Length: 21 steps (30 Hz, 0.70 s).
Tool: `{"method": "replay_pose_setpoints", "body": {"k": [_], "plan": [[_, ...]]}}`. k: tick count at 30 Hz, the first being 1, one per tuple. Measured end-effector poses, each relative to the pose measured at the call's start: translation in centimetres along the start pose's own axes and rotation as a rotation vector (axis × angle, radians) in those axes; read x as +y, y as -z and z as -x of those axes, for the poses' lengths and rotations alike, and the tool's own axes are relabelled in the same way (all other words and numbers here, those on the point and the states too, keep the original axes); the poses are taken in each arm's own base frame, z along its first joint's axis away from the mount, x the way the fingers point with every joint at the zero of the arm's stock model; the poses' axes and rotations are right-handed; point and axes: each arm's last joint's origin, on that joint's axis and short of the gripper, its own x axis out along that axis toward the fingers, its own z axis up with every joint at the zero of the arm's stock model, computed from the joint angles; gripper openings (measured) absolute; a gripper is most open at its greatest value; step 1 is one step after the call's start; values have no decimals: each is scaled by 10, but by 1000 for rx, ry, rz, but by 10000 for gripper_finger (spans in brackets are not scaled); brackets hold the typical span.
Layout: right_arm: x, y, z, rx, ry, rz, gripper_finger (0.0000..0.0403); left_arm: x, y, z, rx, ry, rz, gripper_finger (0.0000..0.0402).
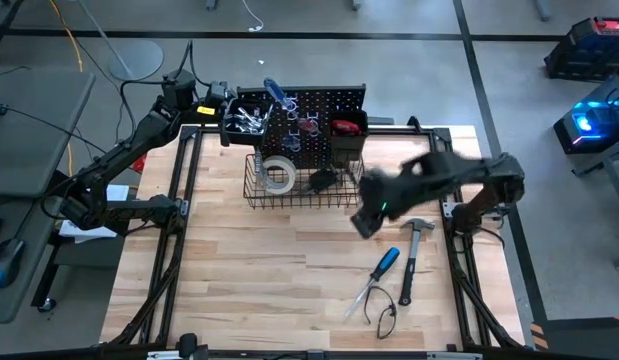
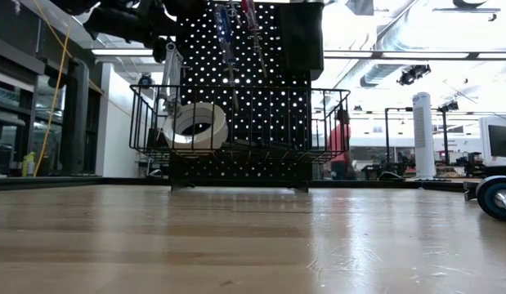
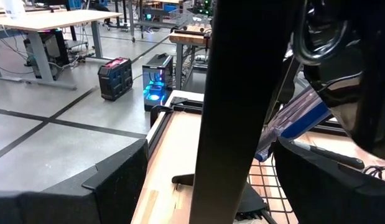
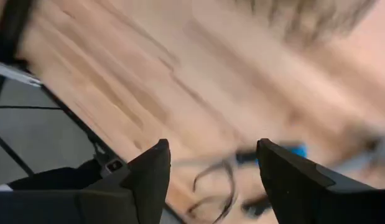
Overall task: Hang tools onto peg board
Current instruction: Put the red transparent screwdriver in the right black bin on the pegboard
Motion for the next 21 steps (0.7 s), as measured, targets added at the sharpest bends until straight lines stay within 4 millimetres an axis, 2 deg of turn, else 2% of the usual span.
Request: {"method": "replay_pose_setpoints", "body": {"k": [4, 8, 14, 21], "plan": [[-4, 26, -39, 116, 126, -148, 225, 0, 0, 0, 0, 0, 0, 323], [-9, 44, -70, 133, 167, -229, 225, 0, 0, 0, 0, 0, -1, 323], [-20, 58, -87, 121, 97, -331, 224, 0, 0, 0, -1, 0, -9, 323], [-30, 63, -93, 122, 55, -373, 224, 0, 0, 0, 0, 0, -2, 323]]}}
